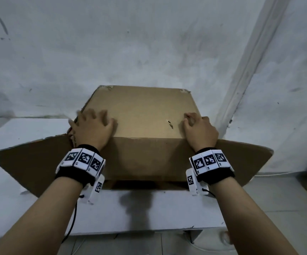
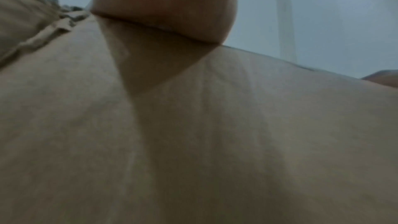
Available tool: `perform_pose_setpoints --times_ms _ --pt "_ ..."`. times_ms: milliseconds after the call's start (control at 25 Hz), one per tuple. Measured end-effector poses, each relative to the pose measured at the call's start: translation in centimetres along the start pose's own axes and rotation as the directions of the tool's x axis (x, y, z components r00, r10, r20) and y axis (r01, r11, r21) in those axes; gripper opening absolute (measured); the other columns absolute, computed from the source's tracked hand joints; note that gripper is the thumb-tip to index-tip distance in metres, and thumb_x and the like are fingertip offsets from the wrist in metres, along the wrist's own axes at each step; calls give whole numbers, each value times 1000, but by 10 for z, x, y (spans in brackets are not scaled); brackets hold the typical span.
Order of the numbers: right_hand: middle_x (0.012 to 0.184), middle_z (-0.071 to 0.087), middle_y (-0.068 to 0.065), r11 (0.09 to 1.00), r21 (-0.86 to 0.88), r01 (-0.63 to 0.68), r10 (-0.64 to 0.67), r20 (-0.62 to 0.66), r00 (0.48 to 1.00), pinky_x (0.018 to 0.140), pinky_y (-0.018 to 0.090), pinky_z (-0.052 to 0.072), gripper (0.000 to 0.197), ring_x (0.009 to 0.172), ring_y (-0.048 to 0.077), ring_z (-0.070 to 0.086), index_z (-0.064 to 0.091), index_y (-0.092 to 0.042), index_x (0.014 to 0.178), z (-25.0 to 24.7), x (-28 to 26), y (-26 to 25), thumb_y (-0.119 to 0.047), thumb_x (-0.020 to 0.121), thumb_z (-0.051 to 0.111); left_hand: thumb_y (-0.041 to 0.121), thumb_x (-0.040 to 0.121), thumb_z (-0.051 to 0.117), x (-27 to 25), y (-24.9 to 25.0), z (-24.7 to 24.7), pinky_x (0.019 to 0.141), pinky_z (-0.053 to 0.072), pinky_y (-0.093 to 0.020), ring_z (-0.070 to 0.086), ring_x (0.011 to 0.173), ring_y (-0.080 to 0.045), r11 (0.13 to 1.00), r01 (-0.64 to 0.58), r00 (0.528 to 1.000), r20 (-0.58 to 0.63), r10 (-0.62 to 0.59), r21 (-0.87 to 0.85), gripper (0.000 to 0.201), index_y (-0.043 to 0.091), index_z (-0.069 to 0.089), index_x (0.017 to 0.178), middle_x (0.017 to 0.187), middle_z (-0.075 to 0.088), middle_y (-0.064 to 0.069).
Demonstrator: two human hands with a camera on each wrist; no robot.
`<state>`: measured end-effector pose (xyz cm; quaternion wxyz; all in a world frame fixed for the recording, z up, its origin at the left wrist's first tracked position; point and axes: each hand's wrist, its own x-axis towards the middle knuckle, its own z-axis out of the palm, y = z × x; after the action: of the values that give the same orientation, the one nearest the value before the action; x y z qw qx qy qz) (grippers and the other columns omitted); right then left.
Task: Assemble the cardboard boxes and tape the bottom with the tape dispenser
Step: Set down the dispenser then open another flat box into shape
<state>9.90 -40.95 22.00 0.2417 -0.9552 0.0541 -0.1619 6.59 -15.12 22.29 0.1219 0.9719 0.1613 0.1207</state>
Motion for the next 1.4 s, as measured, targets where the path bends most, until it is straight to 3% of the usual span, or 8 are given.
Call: perform_pose_setpoints --times_ms 240,400,560,720,840,1000,1160,1400 --pt "128 55 17 977 7 215 -206 -255 945 100 40 37 31 117 34 52 63 -19 113 15 11 19 -28 91 42 82 54 -23 -8 61 30 119 10 -45 10 147 -20 877 -471 877 150 455 96 108 37 8 147 159 9 6" --pt "147 20 9 972 34 233 -171 -576 799 118 40 -6 44 138 30 16 42 -23 127 47 -33 45 -32 85 48 87 48 -24 2 53 30 119 6 -44 5 147 -18 862 -502 854 199 480 72 113 39 3 147 159 4 6" --pt "157 1 17 792 610 2 258 -338 905 115 50 9 74 145 29 6 16 -21 147 59 -50 52 -50 85 44 81 62 -4 -1 50 31 119 7 -43 9 147 -17 869 -492 859 195 474 55 95 40 9 146 159 9 8" --pt "148 35 -5 551 830 89 22 -122 992 94 -1 32 63 127 6 39 27 -23 144 40 -28 50 -41 87 47 77 64 0 1 48 30 119 9 -42 11 147 -16 874 -485 862 186 472 30 90 41 13 146 158 13 9" --pt "129 50 -6 581 814 14 23 -34 999 76 -4 36 47 108 4 47 41 -27 136 35 -21 50 -36 90 49 68 76 7 -4 43 32 118 11 -42 23 144 -18 860 -510 860 32 509 17 79 34 31 143 153 32 5" --pt "120 48 -10 563 826 3 45 -34 998 70 -5 33 39 105 7 47 41 -28 134 35 -10 50 -28 95 47 61 86 26 -33 11 61 113 2 -60 13 145 -36 991 -61 912 -411 8 -116 76 15 24 146 156 18 -18" --pt "117 44 -7 565 824 27 104 -104 989 66 4 37 44 95 6 49 32 -20 139 42 -5 43 -23 97 44 69 78 43 -30 -6 57 109 -7 -64 -9 144 -40 817 182 825 -367 -429 -547 111 -5 -4 146 153 -10 -30" --pt "114 46 0 577 817 9 166 -128 978 64 -3 33 34 102 13 45 40 -7 129 51 5 42 -20 98 42 37 92 50 -4 -43 40 110 27 -31 34 137 -24 413 85 905 -103 -412 -907 69 17 15 148 152 32 -11"
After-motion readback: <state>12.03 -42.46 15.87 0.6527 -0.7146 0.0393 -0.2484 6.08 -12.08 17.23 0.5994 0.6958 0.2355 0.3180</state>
